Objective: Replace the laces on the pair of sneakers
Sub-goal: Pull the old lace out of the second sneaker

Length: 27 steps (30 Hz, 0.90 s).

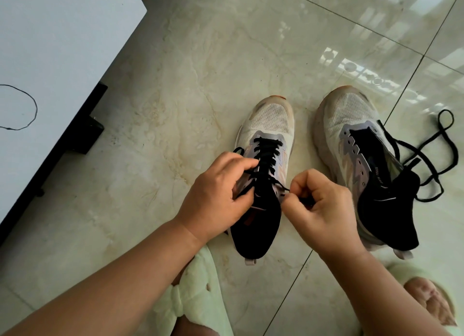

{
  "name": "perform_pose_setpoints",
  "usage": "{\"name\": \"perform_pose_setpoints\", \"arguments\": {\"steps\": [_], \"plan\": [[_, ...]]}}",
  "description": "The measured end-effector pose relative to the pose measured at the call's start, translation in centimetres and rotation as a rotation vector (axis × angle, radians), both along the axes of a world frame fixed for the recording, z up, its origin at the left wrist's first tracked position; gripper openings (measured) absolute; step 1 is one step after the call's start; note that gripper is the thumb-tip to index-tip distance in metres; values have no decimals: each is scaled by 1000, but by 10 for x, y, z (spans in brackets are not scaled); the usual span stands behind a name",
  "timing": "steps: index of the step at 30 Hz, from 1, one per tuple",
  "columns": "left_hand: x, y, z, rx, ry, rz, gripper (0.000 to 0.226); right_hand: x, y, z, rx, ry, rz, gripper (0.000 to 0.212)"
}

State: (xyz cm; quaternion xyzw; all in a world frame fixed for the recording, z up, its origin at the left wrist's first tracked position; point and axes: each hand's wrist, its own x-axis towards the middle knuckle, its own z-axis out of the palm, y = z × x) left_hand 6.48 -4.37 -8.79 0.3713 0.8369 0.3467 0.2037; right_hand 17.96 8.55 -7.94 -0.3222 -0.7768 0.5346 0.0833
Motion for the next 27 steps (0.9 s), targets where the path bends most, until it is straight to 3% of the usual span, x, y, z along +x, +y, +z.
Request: {"name": "perform_pose_setpoints", "arguments": {"steps": [3, 5, 13, 18, 27], "plan": [[-1, -1, -2, -13, 7, 4, 38, -2, 5, 3, -40, 63, -32, 20], [-1, -1, -2, -13, 7, 3, 40, -6, 7, 4, 3, 53, 33, 12], [4, -2, 1, -14, 46, 100, 18, -19, 3, -1, -38, -114, -9, 12], [2, -2, 1, 30, 60, 106, 16, -31, 4, 4, 94, -152, 104, 3], [2, -4, -3, 5, -6, 169, 14, -46, 5, 9, 292, -235, 252, 7]]}}
